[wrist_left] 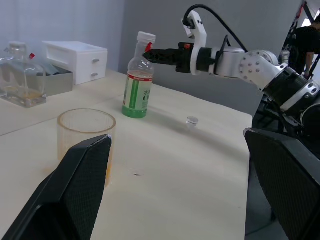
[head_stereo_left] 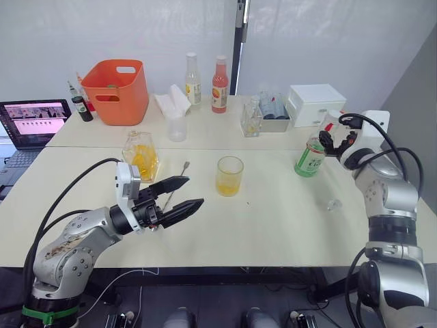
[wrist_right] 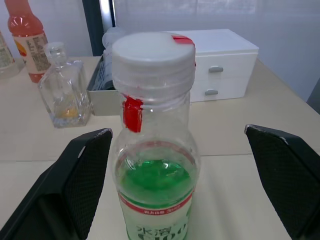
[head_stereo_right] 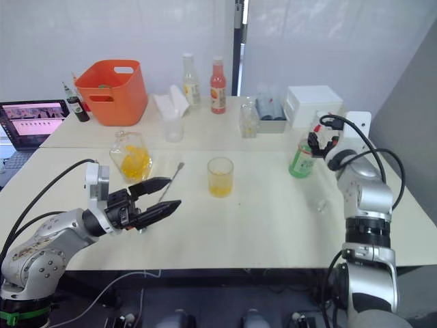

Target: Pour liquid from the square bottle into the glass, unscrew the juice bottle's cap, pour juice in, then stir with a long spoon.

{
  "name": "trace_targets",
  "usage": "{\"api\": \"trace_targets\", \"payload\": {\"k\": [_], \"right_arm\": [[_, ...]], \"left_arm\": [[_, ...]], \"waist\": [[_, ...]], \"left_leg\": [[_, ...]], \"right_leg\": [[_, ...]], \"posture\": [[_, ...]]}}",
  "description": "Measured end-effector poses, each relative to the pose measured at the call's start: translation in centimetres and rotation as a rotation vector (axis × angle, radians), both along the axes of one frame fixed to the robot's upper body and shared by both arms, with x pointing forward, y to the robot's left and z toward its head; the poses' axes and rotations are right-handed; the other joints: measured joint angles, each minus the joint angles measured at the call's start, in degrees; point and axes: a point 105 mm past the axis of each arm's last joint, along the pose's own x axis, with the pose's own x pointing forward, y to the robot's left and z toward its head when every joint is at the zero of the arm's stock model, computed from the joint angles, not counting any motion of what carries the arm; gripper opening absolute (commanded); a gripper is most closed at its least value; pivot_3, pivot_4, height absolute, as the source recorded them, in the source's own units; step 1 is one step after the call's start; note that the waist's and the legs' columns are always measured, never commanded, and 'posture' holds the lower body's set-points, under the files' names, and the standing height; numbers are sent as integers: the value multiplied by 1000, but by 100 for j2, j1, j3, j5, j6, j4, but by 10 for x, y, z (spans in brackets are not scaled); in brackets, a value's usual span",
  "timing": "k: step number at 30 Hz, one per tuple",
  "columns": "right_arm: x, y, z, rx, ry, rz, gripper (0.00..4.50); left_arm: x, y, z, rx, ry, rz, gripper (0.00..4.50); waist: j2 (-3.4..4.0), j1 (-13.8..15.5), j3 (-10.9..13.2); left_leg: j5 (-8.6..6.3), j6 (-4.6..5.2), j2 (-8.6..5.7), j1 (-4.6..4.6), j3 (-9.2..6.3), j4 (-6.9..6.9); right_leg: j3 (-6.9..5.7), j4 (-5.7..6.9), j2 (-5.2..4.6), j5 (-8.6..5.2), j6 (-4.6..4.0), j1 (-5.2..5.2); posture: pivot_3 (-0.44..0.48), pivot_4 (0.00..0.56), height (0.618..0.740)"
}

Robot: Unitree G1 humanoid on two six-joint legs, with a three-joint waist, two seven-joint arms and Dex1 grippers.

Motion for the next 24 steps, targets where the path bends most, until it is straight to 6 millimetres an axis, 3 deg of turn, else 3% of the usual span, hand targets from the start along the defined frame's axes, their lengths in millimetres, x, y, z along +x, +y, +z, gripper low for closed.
{"api": "trace_targets", "payload": {"k": [10, 13, 19, 21, 24], "right_arm": [[22, 8, 3, 5, -11, 17, 4500], [25, 7, 3, 10, -11, 10, 3724], [27, 6, -1, 10, -8, 14, 1671], [27, 5, -2, 8, -9, 14, 1385], [27, 6, -1, 9, -11, 19, 1384]], "left_arm": [[-1, -7, 2, 7, -6, -25, 4482], [-2, -8, 1, 8, -4, -27, 4500], [-2, -7, 0, 8, 2, -22, 4500], [-2, -7, -1, 8, 7, -20, 4500], [-2, -7, -1, 8, 7, -21, 4500]], "waist": [[1, 6, 1], [2, 2, 1], [4, 2, 2], [3, -1, 2], [4, -5, 2]], "left_leg": [[0, 0, 0, 0, 0, 0], [0, 0, 0, -1, 0, -1], [0, 0, 0, 0, 0, -1], [0, 0, 1, 0, 0, -1], [0, 0, 2, 0, 0, -2]], "right_leg": [[-1, -1, -1, 0, 0, 0], [0, -2, -1, 0, 0, 0], [0, -3, -1, 0, 0, 1], [0, -3, -1, 0, 0, 0], [0, -3, 0, 0, 0, 0]], "posture": [[0, 150, 715], [0, 150, 715], [0, 150, 715], [0, 150, 715], [0, 150, 715]]}}
